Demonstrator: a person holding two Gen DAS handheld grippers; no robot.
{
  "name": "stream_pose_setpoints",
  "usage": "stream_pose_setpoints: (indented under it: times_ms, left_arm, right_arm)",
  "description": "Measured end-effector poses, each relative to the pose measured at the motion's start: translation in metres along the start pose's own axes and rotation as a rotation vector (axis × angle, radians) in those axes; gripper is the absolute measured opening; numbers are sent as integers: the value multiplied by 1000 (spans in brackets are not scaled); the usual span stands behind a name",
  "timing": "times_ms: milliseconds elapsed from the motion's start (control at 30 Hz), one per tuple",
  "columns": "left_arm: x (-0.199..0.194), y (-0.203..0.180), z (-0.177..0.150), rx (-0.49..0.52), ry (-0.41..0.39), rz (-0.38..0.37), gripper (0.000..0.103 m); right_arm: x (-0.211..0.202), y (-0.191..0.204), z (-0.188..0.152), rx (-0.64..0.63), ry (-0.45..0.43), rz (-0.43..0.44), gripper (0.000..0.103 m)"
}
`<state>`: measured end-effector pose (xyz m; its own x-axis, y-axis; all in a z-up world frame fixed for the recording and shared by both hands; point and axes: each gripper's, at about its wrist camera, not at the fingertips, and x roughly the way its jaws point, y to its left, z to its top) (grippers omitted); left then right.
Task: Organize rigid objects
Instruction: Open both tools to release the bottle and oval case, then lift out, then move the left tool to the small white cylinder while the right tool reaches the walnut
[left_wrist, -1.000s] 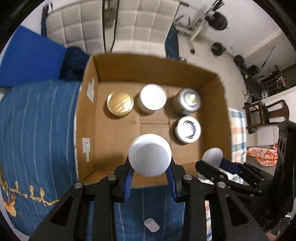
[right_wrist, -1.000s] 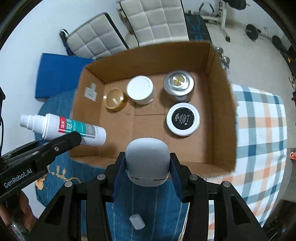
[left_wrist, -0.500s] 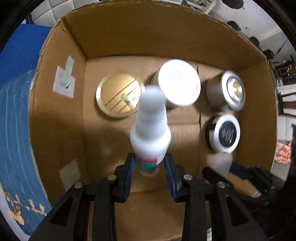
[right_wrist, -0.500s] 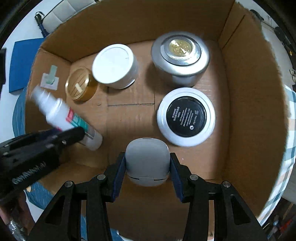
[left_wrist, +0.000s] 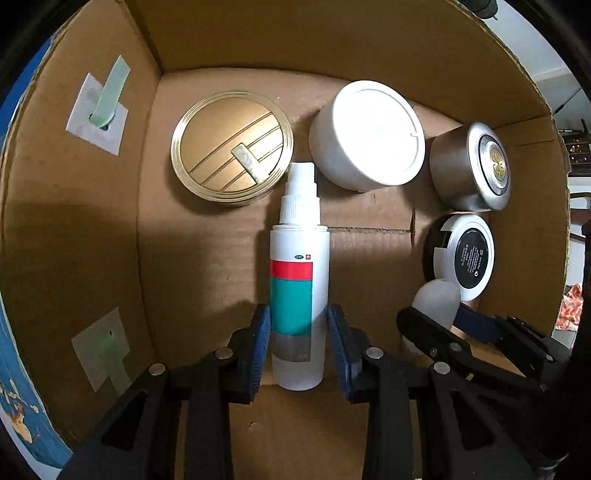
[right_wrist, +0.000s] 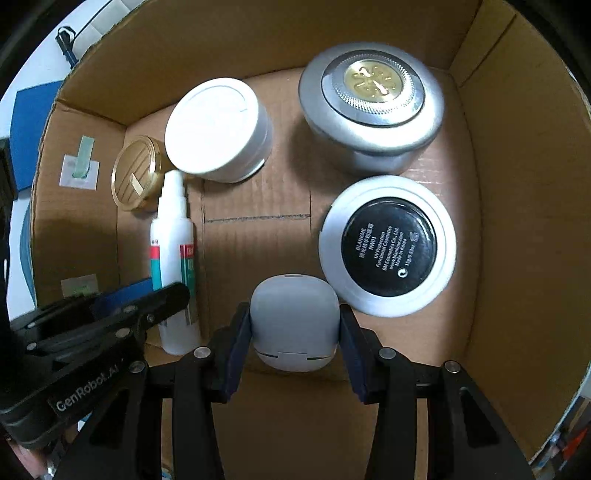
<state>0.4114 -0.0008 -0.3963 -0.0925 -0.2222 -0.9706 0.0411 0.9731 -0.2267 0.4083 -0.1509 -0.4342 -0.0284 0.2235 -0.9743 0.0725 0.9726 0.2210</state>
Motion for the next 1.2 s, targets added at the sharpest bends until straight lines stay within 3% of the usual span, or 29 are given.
stream_pose_setpoints:
  times_ms: [167, 267, 400, 567, 700, 1000, 1200]
  left_arm:
    - [-7, 10, 10, -20, -3, 11, 30]
    - [-20, 13, 8, -36, -21, 26, 38]
    - [-44, 17, 0, -36, -66, 69, 44]
    - [-75, 14, -20, -30, -154, 115, 67]
    - [-98, 10, -40, -32, -233, 126, 90]
    - [-119, -7, -94, -61, -333, 135, 91]
    - [-150, -20, -132, -40, -436, 183, 91]
  right_arm:
    - [3, 2, 4, 15, 10, 31, 49]
    - [4, 2, 6, 25, 20, 40, 50]
    - [-15, 2, 2, 22, 7, 32, 69]
    - [-45, 7, -13, -38, -56, -47, 85]
    - [-66, 10, -32, -67, -97, -107, 101]
    - [-114, 12, -68, -77, -208, -158, 103]
    - [-155, 10, -105, -75, -291, -175, 103]
